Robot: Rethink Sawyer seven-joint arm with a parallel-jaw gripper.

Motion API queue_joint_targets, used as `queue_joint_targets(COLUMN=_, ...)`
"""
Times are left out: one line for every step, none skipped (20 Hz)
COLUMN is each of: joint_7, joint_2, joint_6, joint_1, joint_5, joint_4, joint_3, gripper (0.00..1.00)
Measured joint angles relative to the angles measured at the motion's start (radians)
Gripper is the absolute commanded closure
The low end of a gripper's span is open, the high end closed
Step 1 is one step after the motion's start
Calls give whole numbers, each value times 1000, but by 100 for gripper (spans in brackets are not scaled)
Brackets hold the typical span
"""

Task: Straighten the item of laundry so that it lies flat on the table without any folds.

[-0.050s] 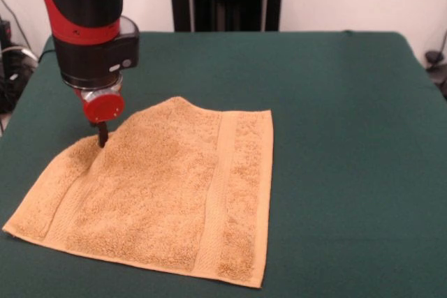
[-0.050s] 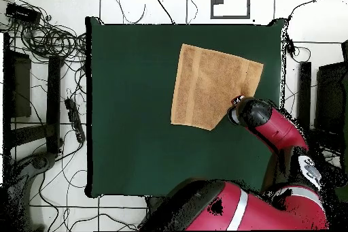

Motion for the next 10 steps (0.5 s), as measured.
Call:
queue_joint_targets(joint_7=0, joint_2=0, joint_6=0, joint_1=0, joint_5=1, joint_4=0, joint_3=0, gripper=0)
queue_joint_targets(joint_7=0, joint_2=0, joint_6=0, joint_1=0, joint_5=2, joint_4=0, joint_3=0, gripper=0)
queue_joint_targets(joint_7=0, joint_2=0, joint_6=0, joint_1=0, joint_5=2, joint_4=0, joint_3=0, gripper=0)
queue_joint_targets(joint_7=0, joint_2=2, joint_6=-2, joint_1=1, joint_5=4, joint_4=-3, joint_3=1, gripper=0)
queue_joint_targets(joint_7=0, joint_2=3, joint_6=-4, joint_1=3, joint_5=6, joint_4=-6, joint_3=2, gripper=100)
queue_joint_targets(joint_7=0, joint_2=4, joint_6=-5, joint_1=4, joint_5=6, joint_4=-8, joint_3=2, gripper=100)
queue_joint_targets(joint_7=0, joint_2=5, joint_6=-6, joint_1=5, joint_5=6, joint_4=-9, joint_3=1, gripper=100)
queue_joint_targets(joint_7=0, joint_2=5, joint_6=-8, joint_1=7, joint_5=6, joint_4=-10, joint_3=1, gripper=100)
queue_joint_targets(joint_7=0, joint_2=6, joint_6=-10, joint_1=8, joint_5=5, joint_4=-11, joint_3=1, gripper=100)
queue_joint_targets(joint_7=0, joint_2=6, joint_6=-11, joint_1=8, joint_5=5, joint_4=-10, joint_3=1, gripper=100)
